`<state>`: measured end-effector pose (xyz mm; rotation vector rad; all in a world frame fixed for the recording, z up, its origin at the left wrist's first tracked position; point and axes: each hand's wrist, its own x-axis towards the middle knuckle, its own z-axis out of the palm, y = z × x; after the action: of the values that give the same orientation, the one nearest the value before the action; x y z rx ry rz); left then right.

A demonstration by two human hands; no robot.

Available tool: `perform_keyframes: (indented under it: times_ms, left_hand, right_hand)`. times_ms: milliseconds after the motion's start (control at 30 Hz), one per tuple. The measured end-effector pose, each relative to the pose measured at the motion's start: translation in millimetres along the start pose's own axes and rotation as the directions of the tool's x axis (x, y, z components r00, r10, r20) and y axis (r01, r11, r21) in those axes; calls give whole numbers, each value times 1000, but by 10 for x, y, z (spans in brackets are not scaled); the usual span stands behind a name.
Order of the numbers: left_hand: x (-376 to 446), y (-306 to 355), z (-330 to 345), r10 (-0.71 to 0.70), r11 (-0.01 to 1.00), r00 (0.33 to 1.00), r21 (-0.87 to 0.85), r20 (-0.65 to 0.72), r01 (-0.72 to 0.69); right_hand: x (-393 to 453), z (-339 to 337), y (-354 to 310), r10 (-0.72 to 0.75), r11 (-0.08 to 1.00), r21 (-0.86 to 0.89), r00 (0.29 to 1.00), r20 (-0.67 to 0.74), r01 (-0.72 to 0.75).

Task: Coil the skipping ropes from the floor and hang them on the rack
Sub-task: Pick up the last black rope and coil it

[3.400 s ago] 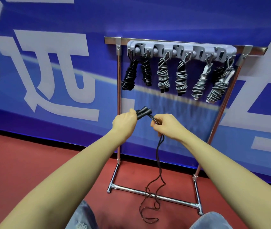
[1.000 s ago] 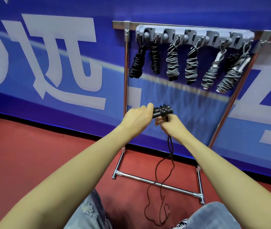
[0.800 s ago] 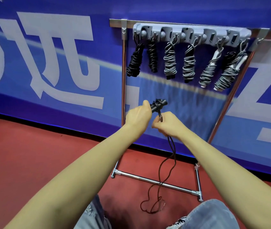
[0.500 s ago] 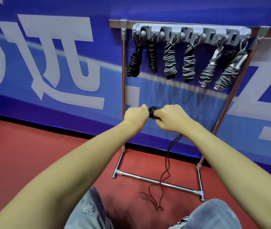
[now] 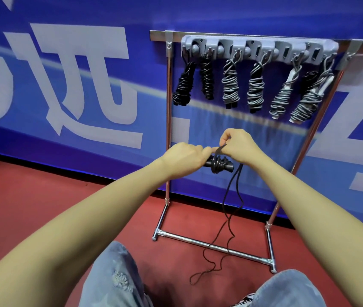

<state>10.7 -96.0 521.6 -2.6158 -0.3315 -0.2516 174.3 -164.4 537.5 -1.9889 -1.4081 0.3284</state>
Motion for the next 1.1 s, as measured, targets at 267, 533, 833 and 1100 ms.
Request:
perform_keyframes:
  times_ms: [267, 533, 833, 1100]
  left_hand:
    - [89, 48, -113, -375, 877, 917, -373, -136, 303]
    - [313, 218, 80, -663, 616, 740, -482, 111, 624]
    - [173, 115, 261, -536, 793, 796, -155, 280, 589]
    - [57, -110, 188, -170, 985, 973, 69, 156, 161]
  right_hand:
    - [-115, 127, 115, -13, 984, 176, 1000, -26, 18]
    - [-230, 209, 27, -5, 998, 62, 992, 127, -3]
    - [-303, 132, -222, -226, 705, -625, 941, 250, 335]
    - [-171, 240, -205, -62, 993, -103, 991, -120, 49]
